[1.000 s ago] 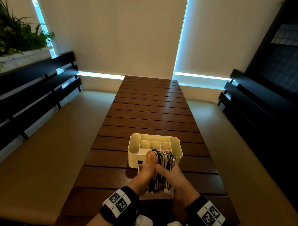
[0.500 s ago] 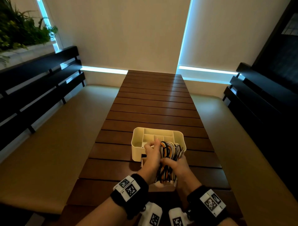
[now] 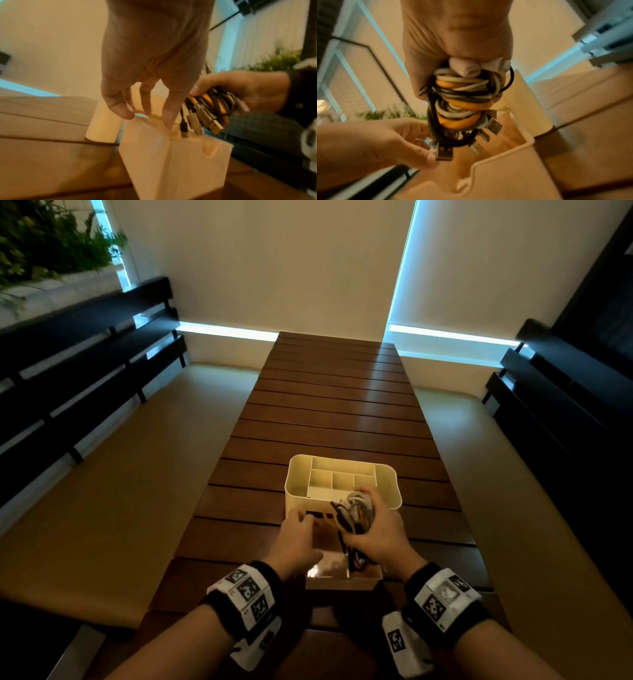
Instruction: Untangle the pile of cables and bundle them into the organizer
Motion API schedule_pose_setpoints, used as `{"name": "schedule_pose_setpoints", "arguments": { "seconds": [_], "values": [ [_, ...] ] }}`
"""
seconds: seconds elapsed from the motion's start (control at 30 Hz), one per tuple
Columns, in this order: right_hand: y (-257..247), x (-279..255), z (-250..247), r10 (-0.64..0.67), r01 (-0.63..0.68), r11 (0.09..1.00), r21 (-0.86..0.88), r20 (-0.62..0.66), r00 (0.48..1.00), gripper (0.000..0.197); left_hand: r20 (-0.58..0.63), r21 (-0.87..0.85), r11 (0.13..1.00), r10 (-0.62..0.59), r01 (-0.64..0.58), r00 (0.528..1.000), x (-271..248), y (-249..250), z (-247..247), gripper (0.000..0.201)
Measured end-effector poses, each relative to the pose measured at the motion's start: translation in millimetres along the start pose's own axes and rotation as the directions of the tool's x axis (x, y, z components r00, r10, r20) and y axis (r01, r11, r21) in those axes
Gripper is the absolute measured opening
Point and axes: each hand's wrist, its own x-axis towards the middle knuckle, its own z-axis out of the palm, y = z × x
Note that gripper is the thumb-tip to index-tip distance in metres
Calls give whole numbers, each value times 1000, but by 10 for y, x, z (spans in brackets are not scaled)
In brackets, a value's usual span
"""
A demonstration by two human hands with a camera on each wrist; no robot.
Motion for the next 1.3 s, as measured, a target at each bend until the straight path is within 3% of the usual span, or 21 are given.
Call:
{"name": "schedule_pose_setpoints", "arguments": {
  "seconds": [0.1, 0.23, 0.53, 0.7, 0.77, 0.93, 1.0, 1.1, 1.2, 1.27, 1.3],
  "values": [
    [-86, -31, 126, -141, 180, 911, -371, 130, 981, 85, -20, -98, 994, 51, -52, 999, -56, -56, 134, 66],
    [-63, -44, 226, -215, 301, 736, -607, 211, 953, 84, 1, -242, 969, 48, -46, 999, -56, -145, 182, 94],
    [114, -138, 471, -287, 330, 507, -796, 205, 936, 102, 88, -62, 992, -107, 113, 990, -57, -173, 96, 68],
    [193, -158, 454, -241, 310, 466, -828, 218, 946, 93, 135, -94, 984, -137, 150, 981, -38, -162, 174, 69],
    [166, -174, 472, -197, 291, 473, -831, 222, 955, 100, 138, -94, 986, -124, 137, 983, -43, -158, 178, 72],
    [210, -190, 439, -127, 371, 538, -757, 363, 923, 91, 58, -178, 982, -56, 66, 997, -88, -154, 187, 88],
    [215, -213, 403, -77, 371, 602, -707, 412, 908, 84, 15, -187, 982, -35, 38, 999, -90, -153, 203, 86],
    [217, -222, 359, -10, 362, 697, -619, 497, 868, 79, 49, -155, 987, -34, 41, 998, -83, -148, 187, 85],
    [264, -307, 385, -63, 421, 680, -600, 524, 849, 83, 174, -85, 996, 23, -8, 985, -62, -130, 126, 84],
    [348, -399, 482, -128, 458, 591, -664, 483, 866, 85, 254, -100, 995, 48, -23, 966, -43, -128, 91, 89],
    [354, -454, 511, -90, 431, 564, -704, 466, 880, 86, 269, -106, 994, 60, -32, 961, -39, -133, 77, 91]
  ]
}}
